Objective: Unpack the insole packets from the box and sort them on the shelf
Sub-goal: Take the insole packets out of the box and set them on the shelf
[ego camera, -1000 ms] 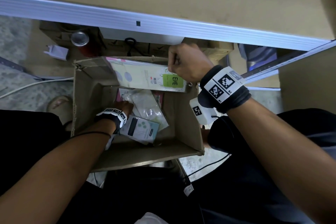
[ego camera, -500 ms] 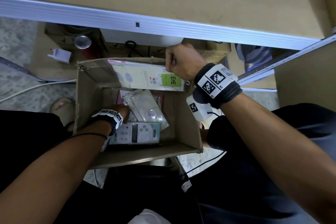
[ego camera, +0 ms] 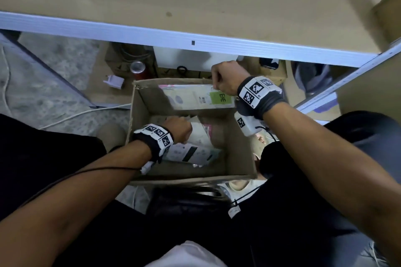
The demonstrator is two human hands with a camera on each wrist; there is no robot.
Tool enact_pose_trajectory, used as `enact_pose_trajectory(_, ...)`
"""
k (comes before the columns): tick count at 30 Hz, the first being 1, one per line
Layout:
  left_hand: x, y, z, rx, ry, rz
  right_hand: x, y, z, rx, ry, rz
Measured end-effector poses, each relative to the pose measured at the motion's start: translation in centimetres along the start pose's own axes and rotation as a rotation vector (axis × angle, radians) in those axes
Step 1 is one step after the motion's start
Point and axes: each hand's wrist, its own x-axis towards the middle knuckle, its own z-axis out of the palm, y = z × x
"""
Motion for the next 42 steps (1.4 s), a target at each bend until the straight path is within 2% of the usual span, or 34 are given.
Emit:
enact_pose_trajectory(4, -2.9, 0.2, -3.7, 0.023, 0.096, 0.017, -1.1, 0.2, -0.3, -0.032, 0.001, -0.008)
enact_pose_trajectory(10, -8.8, -0.2, -9.4, -0.018, 0.352, 0.015, -3.9, -0.6, -1.9, -0.010, 0.053, -0.037)
enact_pose_trajectory(19, -17.2, -2.3, -20.2, -0.130, 0.597, 0.029, -8.3, -1.8, -9.5, -0.011, 0.218, -0.080)
enact_pose_trajectory(22, -19.3, -3.4, -23.4, -0.249, 0.628, 0.067, -9.4, -1.8, -12.6, 0.110, 0.245, -0.107)
enact_pose_trajectory(27, -21.3, -5.6, -27.2, -0.401, 0.695, 0.125, -11.1, -1.4, -16.7, 0.508, 0.304, -0.131)
enact_pose_trajectory(31, -21.4, -8.0, -28.7, -0.614, 0.774, 0.159, -11.5, -1.0, -18.1, 0.859, 0.382, -0.074)
enact_pose_trajectory(35, -19.4, -9.4, -28.4, -1.046, 0.933, 0.154, -10.1, -1.8, -18.4, 1.112, 0.438, -0.028)
enact_pose_trajectory(40, -15.3, -11.7, -28.0, -1.569, 1.053, 0.035, -6.1, -3.7, -18.1, 1.246, 0.431, 0.003)
enact_pose_trajectory(42, -13.8, -12.8, -27.8, -1.673, 1.115, -0.034, -4.0, -4.5, -17.8, 1.302, 0.428, 0.034)
